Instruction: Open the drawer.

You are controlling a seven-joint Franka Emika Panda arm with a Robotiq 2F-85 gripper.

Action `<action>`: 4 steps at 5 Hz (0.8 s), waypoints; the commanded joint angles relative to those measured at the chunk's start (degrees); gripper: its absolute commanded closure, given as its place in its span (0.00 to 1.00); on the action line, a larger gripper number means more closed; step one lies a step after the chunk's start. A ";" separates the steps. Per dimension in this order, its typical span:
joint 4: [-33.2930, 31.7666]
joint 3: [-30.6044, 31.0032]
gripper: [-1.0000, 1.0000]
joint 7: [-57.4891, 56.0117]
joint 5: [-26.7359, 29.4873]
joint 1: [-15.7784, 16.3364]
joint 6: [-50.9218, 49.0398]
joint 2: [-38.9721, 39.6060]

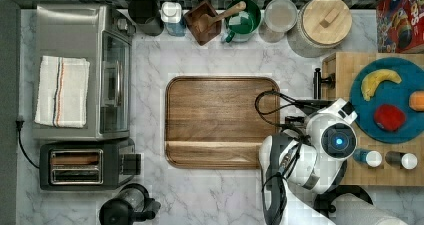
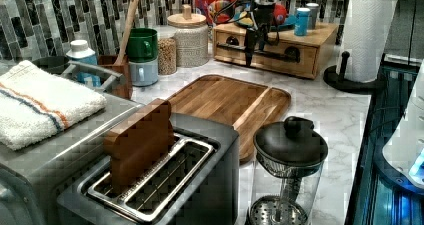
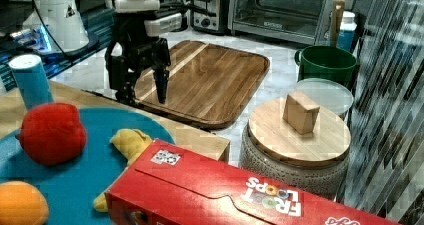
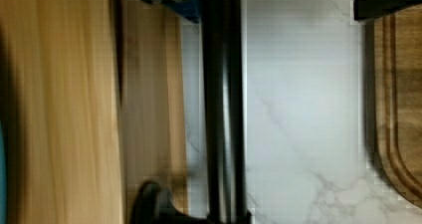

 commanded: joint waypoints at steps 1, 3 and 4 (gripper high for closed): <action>1.19 1.87 0.00 2.73 -0.01 3.96 -2.14 -1.98; 2.25 6.11 0.00 2.92 1.71 6.12 -1.51 0.61; 0.14 8.22 0.00 7.14 1.78 9.12 -2.25 -1.22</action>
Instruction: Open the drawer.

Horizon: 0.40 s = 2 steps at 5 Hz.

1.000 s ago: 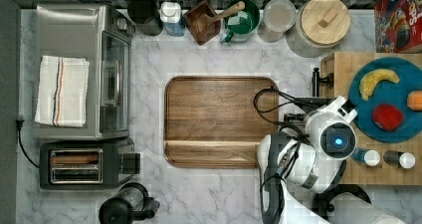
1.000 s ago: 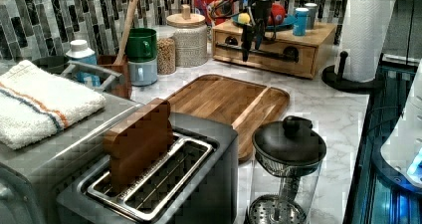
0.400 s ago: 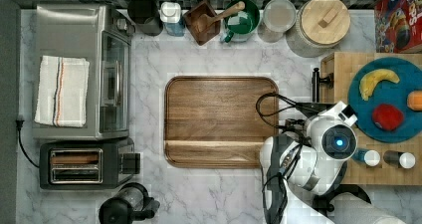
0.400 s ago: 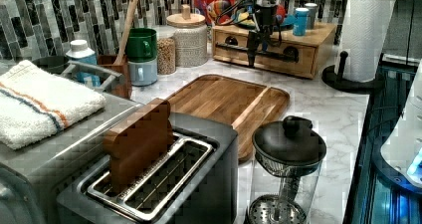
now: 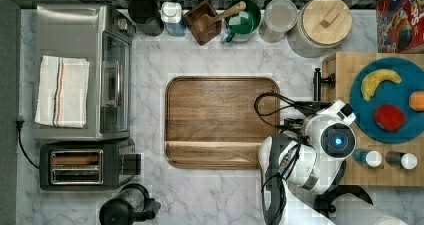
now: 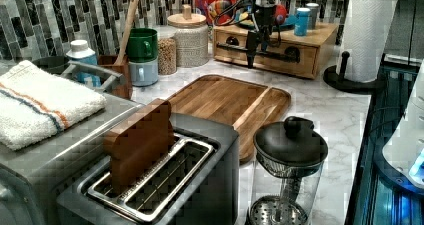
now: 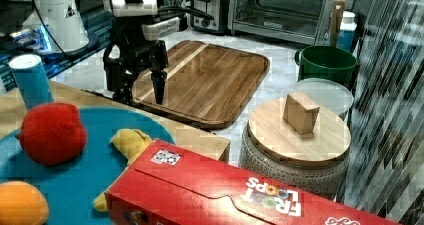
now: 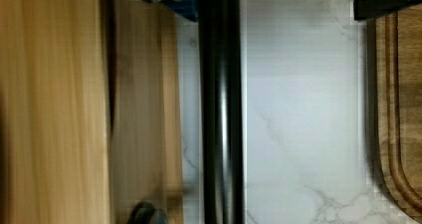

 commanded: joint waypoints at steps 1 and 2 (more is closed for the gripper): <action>0.44 9.56 0.00 12.43 1.68 12.39 -3.06 -1.39; -0.05 12.54 0.00 15.33 3.15 14.19 -4.88 -2.46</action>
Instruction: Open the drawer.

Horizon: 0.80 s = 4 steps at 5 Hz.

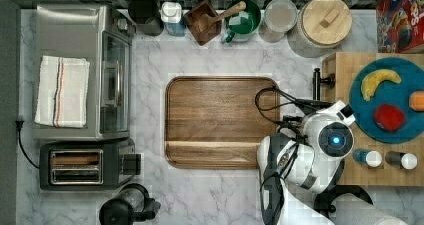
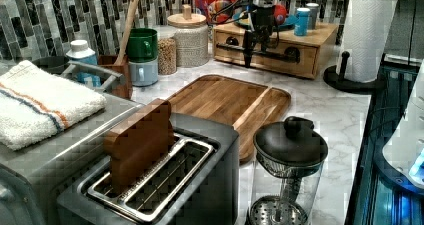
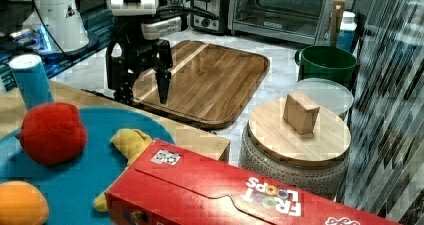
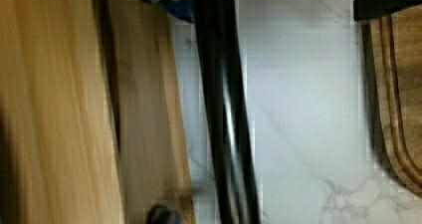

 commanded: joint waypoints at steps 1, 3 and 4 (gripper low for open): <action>0.12 14.35 0.00 11.56 3.53 14.93 -8.19 -3.61; 0.42 17.93 0.00 11.87 5.56 12.82 -10.39 -4.40; 1.35 18.60 0.00 12.49 7.09 12.15 -11.90 -4.10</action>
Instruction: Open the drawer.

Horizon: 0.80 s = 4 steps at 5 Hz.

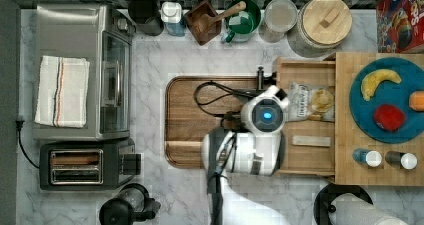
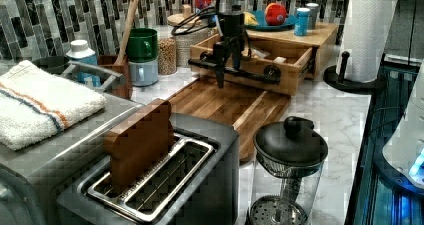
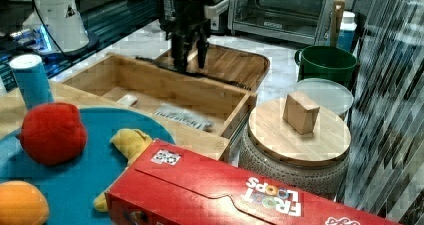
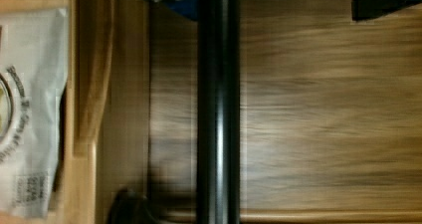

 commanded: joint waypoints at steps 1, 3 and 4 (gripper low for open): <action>1.77 5.52 0.00 4.72 3.62 5.70 -2.06 -1.76; 1.79 4.84 0.00 4.64 3.79 6.39 -2.08 -1.78; 1.80 5.09 0.00 4.66 3.73 6.14 -2.06 -1.77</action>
